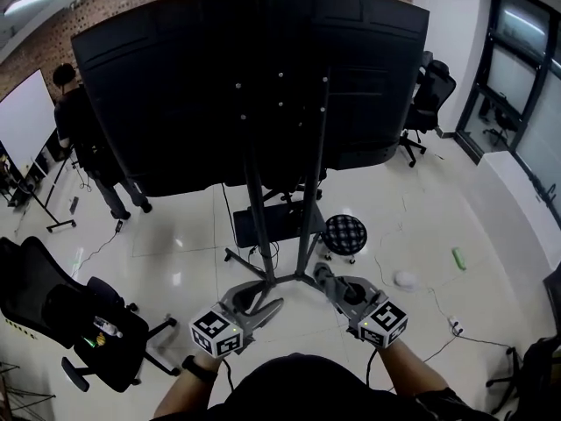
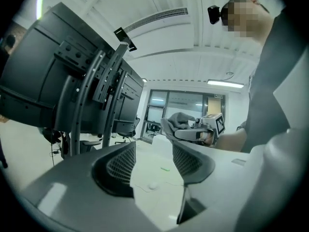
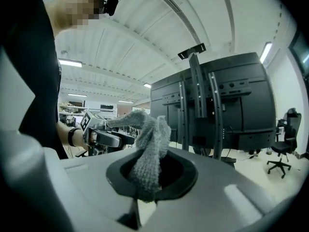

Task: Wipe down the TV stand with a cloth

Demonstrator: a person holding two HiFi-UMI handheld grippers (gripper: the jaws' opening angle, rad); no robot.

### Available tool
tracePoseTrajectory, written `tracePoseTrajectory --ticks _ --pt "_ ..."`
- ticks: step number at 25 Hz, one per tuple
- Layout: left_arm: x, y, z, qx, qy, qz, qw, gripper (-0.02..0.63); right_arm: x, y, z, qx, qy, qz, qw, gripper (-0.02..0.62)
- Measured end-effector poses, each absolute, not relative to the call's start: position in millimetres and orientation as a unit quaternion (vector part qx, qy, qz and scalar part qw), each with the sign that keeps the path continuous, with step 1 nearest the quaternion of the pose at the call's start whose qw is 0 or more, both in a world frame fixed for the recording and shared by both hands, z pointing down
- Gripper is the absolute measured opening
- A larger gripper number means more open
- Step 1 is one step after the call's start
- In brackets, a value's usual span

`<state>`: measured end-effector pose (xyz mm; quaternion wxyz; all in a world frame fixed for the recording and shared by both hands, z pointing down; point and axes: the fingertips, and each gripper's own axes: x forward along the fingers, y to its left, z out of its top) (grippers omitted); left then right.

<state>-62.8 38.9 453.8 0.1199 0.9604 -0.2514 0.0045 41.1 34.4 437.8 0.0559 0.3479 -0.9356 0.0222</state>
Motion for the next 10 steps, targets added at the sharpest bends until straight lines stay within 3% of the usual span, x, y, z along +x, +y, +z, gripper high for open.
tracePoseTrajectory --ticks 10 --pt "-49 46 458 0.952 -0.286 -0.005 0.111 0.207 60 34 447 0.332 -0.941 0.054 0.042 0.025"
